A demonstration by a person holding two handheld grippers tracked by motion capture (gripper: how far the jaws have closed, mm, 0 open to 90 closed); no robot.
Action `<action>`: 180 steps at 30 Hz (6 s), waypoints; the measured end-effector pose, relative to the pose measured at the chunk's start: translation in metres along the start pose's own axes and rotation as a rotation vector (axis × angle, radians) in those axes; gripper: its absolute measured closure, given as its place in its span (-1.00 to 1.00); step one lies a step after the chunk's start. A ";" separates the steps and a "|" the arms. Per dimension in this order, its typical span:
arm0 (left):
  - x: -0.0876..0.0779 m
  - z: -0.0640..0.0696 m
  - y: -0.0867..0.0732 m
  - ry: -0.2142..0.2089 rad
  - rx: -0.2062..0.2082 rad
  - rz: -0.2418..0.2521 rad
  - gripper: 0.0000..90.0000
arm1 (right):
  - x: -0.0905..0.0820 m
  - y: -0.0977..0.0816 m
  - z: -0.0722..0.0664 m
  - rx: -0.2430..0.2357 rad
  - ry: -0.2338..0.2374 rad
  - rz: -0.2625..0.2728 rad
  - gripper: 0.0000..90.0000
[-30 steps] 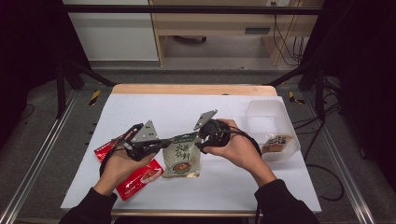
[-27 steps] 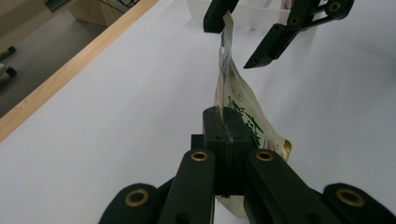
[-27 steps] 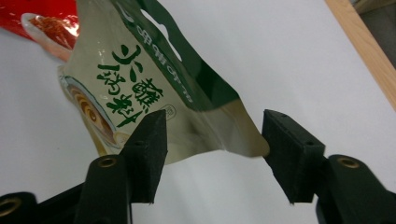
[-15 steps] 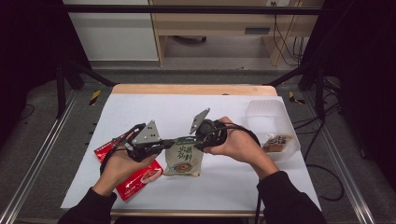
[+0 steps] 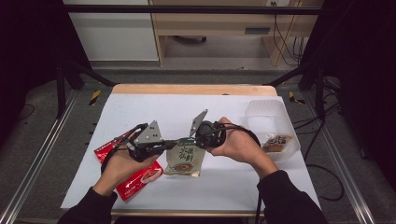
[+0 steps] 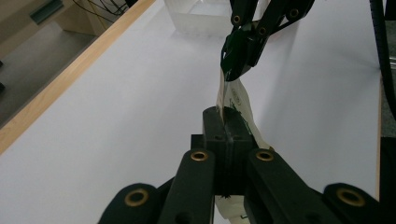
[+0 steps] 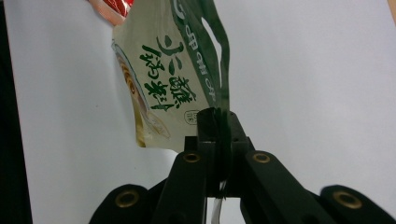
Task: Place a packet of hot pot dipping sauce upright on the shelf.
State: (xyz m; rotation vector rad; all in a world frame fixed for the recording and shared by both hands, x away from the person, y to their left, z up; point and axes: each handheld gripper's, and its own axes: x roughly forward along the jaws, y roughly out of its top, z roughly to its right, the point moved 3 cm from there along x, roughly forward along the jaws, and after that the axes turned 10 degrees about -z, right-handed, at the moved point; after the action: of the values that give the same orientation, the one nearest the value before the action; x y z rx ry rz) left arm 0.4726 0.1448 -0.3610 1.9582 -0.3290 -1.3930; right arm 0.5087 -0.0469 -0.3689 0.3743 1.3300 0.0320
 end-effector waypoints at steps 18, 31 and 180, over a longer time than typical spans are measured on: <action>0.009 -0.007 -0.068 0.104 -0.175 -0.008 -0.55 | -0.025 0.001 0.008 -0.008 -0.008 -0.047 1.00; 0.032 -0.012 -0.106 0.204 -0.255 -0.095 -0.81 | -0.041 -0.019 0.036 0.038 -0.034 -0.046 1.00; 0.015 -0.001 -0.140 0.317 -0.319 -0.083 -0.84 | -0.078 -0.231 0.101 0.481 -0.104 0.034 0.96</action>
State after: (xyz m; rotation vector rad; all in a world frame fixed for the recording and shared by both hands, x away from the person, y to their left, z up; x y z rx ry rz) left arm 0.4530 0.2377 -0.4648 1.8983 0.1168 -1.0832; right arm 0.5419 -0.3075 -0.3417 0.7947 1.2204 -0.2808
